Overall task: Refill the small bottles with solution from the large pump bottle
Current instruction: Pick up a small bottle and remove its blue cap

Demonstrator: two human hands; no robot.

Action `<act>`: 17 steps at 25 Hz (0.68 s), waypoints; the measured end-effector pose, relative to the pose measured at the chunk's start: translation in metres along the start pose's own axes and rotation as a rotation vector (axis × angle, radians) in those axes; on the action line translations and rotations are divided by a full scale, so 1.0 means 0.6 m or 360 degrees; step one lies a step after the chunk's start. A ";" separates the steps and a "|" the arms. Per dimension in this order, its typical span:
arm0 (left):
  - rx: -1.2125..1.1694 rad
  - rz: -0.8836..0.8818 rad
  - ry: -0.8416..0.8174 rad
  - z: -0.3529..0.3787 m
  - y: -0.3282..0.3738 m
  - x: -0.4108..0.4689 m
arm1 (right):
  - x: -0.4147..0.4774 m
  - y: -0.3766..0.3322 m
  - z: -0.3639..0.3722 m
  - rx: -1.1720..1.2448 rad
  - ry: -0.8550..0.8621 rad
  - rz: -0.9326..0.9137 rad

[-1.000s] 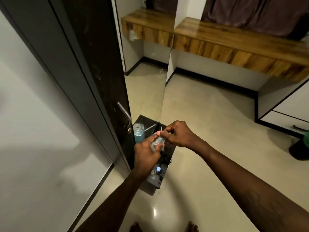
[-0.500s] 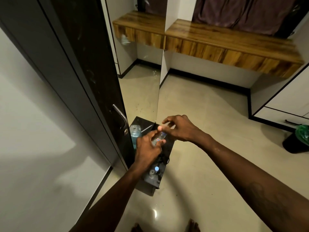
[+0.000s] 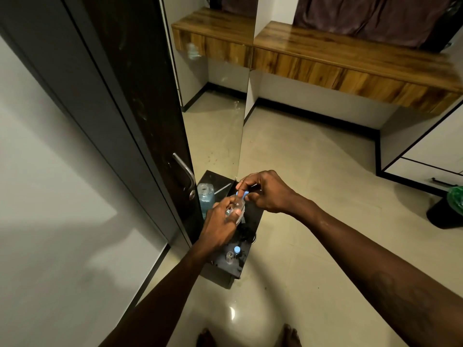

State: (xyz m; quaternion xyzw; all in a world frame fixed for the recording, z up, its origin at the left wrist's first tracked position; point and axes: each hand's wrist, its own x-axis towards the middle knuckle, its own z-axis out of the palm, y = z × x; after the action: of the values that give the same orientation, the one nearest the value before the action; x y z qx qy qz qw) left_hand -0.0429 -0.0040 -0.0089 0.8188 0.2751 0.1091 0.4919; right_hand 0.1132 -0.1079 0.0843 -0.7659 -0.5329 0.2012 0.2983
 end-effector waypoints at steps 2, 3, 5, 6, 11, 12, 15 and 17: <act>-0.0011 -0.0025 0.0030 -0.002 -0.017 -0.004 | 0.003 0.004 0.006 0.0031 0.0036 0.0023; -0.0020 -0.0042 0.0060 -0.002 -0.028 -0.007 | 0.004 0.007 0.011 0.0031 0.0064 0.0047; -0.0024 -0.0085 0.0158 0.001 -0.051 -0.015 | 0.006 0.018 0.031 0.0044 0.0073 0.0117; 0.0009 -0.0099 0.0211 0.002 -0.062 -0.022 | 0.006 0.024 0.043 0.0052 0.0047 0.0161; 0.0106 -0.0143 0.0361 0.024 -0.129 -0.062 | 0.005 0.065 0.142 -0.0152 -0.0316 0.0336; 0.0058 -0.0207 0.0371 0.033 -0.145 -0.068 | 0.007 0.079 0.169 -0.0205 -0.0379 0.0346; 0.0057 -0.0296 0.0346 0.061 -0.191 -0.080 | 0.015 0.124 0.240 -0.0305 -0.0593 0.0382; 0.0021 -0.0324 0.0351 0.083 -0.228 -0.084 | 0.030 0.157 0.283 -0.0404 -0.0723 0.0336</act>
State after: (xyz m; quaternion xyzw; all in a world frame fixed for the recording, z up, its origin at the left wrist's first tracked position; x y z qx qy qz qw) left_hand -0.1094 -0.0192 -0.1473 0.7729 0.4098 0.1462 0.4618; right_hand 0.0790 -0.0740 -0.1046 -0.7837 -0.5242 0.3295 0.0502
